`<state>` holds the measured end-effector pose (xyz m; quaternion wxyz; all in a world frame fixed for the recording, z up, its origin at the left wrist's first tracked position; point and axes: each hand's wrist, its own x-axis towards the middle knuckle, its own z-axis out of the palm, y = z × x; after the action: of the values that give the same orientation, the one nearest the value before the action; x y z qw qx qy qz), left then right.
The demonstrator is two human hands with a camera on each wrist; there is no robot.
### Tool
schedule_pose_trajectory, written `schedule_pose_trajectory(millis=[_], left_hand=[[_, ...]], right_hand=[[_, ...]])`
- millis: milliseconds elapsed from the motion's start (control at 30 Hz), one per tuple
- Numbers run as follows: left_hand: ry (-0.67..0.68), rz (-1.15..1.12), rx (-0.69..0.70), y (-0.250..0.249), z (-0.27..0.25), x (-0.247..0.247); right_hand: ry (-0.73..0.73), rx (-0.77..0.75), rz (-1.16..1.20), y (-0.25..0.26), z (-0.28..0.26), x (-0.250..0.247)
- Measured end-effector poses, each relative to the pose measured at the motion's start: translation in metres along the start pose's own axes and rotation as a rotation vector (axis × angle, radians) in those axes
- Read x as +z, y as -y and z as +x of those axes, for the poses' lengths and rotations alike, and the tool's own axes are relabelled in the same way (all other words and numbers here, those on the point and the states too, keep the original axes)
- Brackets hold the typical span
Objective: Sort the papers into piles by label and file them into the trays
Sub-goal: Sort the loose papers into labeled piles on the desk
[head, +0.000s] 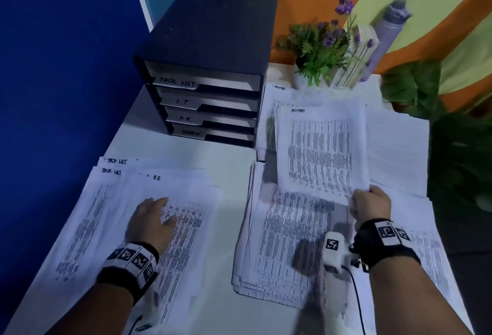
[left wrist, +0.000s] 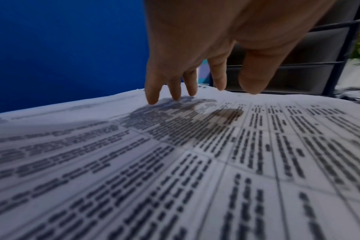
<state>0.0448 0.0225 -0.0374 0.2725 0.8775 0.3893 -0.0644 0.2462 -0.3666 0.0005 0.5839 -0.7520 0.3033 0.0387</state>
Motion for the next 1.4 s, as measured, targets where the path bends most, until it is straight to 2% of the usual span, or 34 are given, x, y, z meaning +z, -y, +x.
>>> schedule_pose_trajectory(millis=[167, 300, 433, 567, 733, 767, 867, 933, 1033, 1133, 1267, 1400], left_hand=[[-0.018, -0.07, -0.001, 0.014, 0.003, -0.007], [-0.046, -0.089, -0.023, 0.025, 0.002, -0.014], [-0.047, -0.055, -0.067, 0.045, 0.005, -0.02], [-0.041, -0.025, -0.141, 0.066, 0.008, -0.031], [-0.014, -0.02, -0.201, 0.08, 0.01, -0.04], [-0.011, -0.024, -0.204, 0.082, 0.009, -0.041], [0.005, -0.038, -0.205, 0.086, 0.006, -0.043], [0.025, -0.068, -0.201, 0.089, 0.003, -0.044], [0.066, -0.135, -0.172, 0.096, -0.004, -0.043], [0.052, -0.232, -0.079, 0.097, -0.013, -0.038], [0.041, -0.234, -0.016, 0.096, -0.022, -0.037], [0.071, -0.237, -0.014, 0.102, -0.019, -0.04]], right_hand=[[0.052, -0.016, 0.064, 0.039, 0.023, 0.045], [0.055, -0.172, -0.189, 0.057, 0.024, 0.066], [0.183, -0.3, -0.214, 0.047, -0.019, 0.081], [0.401, -0.206, -0.106, 0.016, -0.077, 0.1], [0.627, -0.1, -0.166, -0.033, -0.149, 0.134], [0.654, -0.095, -0.207, -0.043, -0.164, 0.139], [0.701, -0.28, -0.639, -0.061, -0.194, 0.147], [0.752, -0.321, -0.775, -0.067, -0.209, 0.15], [0.74, -0.329, -0.799, -0.075, -0.222, 0.157], [0.665, -0.306, -0.698, -0.075, -0.225, 0.16], [0.564, -0.457, -0.753, -0.07, -0.22, 0.157], [0.507, -0.396, -0.526, -0.067, -0.212, 0.148]])
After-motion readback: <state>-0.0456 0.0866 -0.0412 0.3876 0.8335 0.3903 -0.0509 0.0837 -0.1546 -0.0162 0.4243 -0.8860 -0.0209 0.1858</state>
